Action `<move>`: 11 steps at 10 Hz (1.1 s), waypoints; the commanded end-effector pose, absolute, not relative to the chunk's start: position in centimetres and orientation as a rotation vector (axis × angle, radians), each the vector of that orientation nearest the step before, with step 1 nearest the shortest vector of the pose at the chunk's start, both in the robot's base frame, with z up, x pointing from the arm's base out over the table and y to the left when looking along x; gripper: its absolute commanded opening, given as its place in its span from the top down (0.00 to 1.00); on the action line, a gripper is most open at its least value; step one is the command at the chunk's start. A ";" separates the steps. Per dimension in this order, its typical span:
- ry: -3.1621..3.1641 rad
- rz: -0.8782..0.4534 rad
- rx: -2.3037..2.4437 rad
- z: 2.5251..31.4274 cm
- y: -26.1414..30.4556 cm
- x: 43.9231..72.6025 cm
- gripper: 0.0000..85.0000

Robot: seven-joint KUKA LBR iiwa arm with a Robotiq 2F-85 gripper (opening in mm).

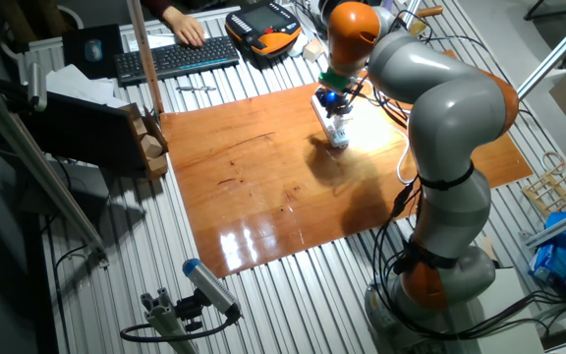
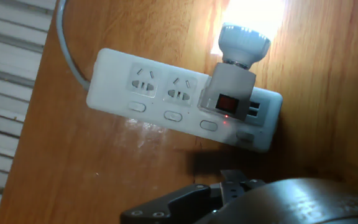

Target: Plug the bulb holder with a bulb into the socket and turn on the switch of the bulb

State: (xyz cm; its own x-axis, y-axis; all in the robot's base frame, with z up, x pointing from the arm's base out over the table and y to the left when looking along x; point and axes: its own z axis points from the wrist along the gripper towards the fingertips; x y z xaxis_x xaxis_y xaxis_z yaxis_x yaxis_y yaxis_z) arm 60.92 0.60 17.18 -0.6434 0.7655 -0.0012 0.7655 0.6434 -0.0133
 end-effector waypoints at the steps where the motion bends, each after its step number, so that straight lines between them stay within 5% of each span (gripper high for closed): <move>1: -3.033 0.010 -0.789 17.4 0.4 61.0 1.00; 11: -3.077 0.005 -0.700 17.3 0.7 60.6 1.00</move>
State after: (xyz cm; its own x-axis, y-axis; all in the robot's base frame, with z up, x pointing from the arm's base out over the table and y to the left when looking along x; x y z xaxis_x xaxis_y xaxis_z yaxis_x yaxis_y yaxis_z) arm 60.59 0.75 17.25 -0.8815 0.4720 -0.0153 0.4721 0.8816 -0.0002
